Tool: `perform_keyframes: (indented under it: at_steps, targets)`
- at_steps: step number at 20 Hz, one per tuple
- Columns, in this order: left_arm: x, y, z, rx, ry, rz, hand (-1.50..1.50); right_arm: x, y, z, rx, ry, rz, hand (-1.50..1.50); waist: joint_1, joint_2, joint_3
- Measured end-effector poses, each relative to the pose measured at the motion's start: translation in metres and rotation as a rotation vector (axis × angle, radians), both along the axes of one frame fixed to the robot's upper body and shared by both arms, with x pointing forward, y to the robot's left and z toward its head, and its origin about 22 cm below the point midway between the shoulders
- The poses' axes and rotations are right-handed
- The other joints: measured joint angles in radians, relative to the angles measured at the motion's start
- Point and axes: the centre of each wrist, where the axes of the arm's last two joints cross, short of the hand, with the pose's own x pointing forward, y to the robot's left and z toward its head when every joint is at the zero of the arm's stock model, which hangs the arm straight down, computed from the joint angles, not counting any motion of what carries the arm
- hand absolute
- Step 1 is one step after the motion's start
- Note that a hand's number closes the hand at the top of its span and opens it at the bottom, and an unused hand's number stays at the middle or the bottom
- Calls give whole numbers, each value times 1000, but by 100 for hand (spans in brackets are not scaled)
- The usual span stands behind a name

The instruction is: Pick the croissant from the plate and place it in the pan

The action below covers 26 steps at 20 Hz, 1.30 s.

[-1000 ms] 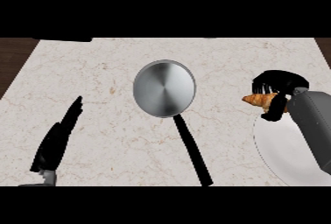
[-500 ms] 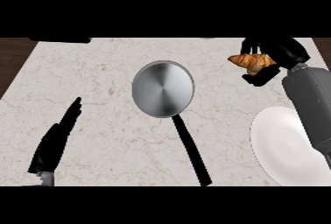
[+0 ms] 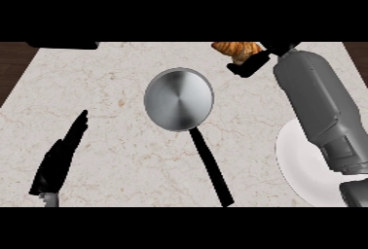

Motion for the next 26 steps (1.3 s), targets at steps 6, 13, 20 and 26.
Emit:
perform_keyframes:
  at_steps: [6, 13, 20, 26]
  targets:
    - [2, -4, 1, 1, -8, -4, 0, 2, 68, -11, 59, 95, 63, 150, 2, 2, -1]
    - [9, -14, 7, 0, -13, -32, 0, -5, 116, -31, 53, 210, 87, 150, 34, 10, -1]
    - [20, -25, 11, -2, -26, -87, 0, -12, 123, -58, -94, 253, 89, 150, 81, 20, -2]
    - [25, -34, 13, 5, -36, -123, 0, -20, 107, -95, -32, 543, 31, -150, 127, 30, -1]
